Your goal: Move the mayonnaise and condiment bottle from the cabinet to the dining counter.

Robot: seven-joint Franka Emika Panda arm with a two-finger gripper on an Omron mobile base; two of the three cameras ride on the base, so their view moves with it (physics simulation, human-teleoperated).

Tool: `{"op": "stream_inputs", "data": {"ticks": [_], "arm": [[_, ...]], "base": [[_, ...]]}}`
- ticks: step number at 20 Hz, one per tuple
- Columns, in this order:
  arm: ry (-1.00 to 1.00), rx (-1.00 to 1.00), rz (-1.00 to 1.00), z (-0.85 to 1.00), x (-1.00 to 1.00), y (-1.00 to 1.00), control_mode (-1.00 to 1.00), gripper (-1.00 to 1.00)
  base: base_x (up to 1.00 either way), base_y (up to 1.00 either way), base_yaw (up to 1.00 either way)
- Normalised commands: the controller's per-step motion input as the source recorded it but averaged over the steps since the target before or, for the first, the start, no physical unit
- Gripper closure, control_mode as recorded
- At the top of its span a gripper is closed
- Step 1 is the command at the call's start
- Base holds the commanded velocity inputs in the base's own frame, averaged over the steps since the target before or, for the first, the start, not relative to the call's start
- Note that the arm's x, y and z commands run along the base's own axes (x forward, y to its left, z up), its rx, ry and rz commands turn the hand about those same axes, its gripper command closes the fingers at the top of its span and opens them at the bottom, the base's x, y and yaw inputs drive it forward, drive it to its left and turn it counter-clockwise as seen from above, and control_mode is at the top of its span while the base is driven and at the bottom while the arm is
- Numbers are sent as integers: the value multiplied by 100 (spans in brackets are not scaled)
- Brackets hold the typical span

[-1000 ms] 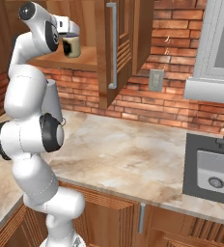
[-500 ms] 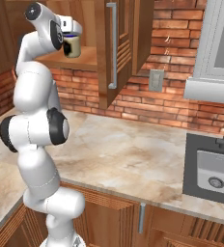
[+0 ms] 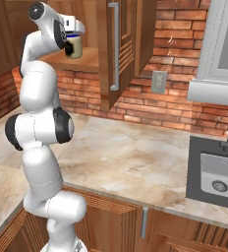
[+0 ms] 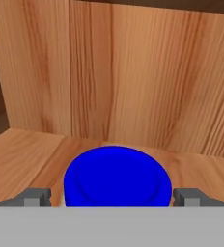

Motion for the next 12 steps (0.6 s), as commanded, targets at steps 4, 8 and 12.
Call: {"op": "stream_inputs", "data": {"ticks": [4,8,12], "arm": [[2,0,0,0,29,0,-100,-100],[3,0,0,-2,7,0,-100,100],[1,0,0,0,-13,0,-100,100]], "base": [[0,0,0],[0,0,0],[0,0,0]]}}
